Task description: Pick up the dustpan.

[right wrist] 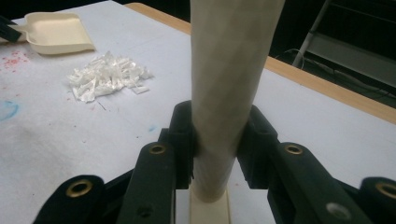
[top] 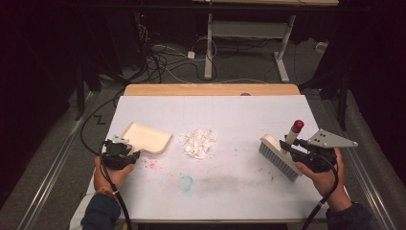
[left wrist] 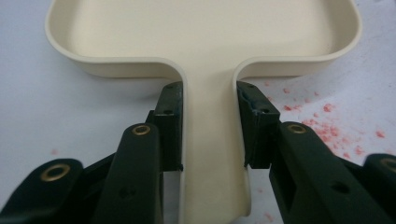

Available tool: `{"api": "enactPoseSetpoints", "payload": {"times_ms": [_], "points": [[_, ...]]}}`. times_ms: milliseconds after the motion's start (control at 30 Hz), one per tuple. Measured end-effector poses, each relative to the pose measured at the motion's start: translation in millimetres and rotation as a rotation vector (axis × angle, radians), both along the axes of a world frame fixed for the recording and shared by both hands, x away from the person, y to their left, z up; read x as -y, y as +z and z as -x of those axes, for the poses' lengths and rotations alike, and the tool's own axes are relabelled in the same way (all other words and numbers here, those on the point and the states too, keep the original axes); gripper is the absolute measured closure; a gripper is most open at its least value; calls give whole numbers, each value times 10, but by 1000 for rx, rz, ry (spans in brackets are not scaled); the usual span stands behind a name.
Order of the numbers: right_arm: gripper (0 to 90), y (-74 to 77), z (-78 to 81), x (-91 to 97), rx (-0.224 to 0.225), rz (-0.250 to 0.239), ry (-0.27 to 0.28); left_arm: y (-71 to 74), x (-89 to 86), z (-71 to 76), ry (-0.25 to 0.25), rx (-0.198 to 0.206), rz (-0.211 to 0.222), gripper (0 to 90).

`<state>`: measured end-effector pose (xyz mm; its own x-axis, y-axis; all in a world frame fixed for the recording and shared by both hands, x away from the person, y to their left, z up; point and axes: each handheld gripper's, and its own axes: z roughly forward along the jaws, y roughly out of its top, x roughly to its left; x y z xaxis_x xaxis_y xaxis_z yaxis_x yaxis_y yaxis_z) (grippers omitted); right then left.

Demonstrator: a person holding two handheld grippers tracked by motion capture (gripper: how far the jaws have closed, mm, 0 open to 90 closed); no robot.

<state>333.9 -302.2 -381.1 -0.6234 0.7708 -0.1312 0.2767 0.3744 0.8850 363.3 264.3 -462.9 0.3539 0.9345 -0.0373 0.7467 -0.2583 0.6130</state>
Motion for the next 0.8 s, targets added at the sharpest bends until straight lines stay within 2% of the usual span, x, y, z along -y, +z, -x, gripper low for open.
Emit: {"api": "enactPoseSetpoints", "payload": {"times_ms": [67, 167, 333, 567, 633, 800], "points": [[707, 0, -7, 5, 0, -2, -4, 77, -41, 21, -13, 4, -12, 635], [707, 2, 0, 16, -3, -4, -11, 195, -88, 80, -47, 16, -8, 636], [707, 7, 10, 22, 0, -2, -10, 292, -98, 159, -98, 11, -31, 636], [708, 0, -2, 38, 0, -6, -20, 324, -15, 272, -225, -52, -69, 636], [707, 0, -12, 44, 5, -5, -19, 336, 21, 296, -259, -65, -96, 636], [707, -9, -26, 41, 3, -4, -22, 357, 73, 339, -320, -80, -118, 635]]}}
